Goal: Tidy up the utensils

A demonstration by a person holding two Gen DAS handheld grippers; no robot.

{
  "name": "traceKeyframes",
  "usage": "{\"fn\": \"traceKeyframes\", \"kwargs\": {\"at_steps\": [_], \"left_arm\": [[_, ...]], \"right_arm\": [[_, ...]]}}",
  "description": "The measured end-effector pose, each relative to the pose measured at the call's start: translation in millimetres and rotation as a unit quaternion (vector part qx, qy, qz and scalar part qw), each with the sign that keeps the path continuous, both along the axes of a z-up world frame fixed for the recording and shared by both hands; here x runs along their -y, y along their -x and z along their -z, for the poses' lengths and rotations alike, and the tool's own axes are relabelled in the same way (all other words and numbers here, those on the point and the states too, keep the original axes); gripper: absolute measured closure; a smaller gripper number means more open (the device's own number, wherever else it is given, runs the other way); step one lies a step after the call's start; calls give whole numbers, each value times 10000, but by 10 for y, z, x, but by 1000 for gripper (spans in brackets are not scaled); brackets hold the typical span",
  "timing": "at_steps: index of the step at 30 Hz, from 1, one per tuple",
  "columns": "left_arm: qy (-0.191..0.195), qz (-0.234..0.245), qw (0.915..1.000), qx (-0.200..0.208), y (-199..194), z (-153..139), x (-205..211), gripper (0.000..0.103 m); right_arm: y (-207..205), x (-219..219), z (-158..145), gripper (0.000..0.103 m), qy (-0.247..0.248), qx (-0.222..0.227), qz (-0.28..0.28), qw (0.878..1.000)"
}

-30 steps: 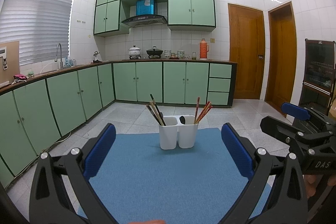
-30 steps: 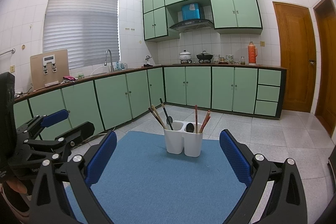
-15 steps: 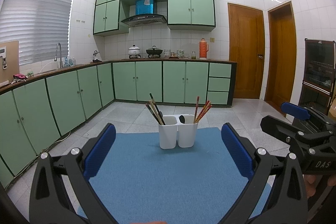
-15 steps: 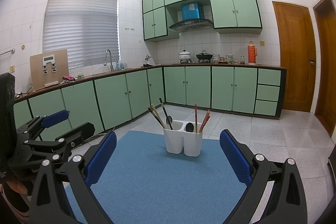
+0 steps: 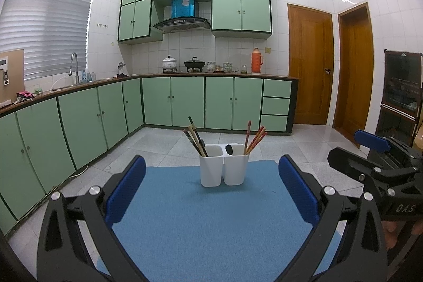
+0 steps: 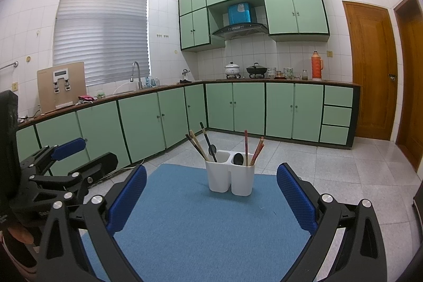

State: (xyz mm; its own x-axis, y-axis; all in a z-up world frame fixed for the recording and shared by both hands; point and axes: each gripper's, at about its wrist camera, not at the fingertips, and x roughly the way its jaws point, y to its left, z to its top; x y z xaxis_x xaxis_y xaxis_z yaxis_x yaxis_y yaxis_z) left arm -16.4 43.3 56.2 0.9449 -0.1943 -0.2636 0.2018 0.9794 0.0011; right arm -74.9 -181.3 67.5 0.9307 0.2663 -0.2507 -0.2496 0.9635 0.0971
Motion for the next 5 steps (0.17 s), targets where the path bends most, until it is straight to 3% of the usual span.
{"fn": "traceKeyframes", "kwargs": {"at_steps": [5], "left_arm": [[1, -14, 10000, 0, 1, 7, 3, 6]], "right_arm": [[17, 21, -10, 6, 2, -4, -3, 10000]]}}
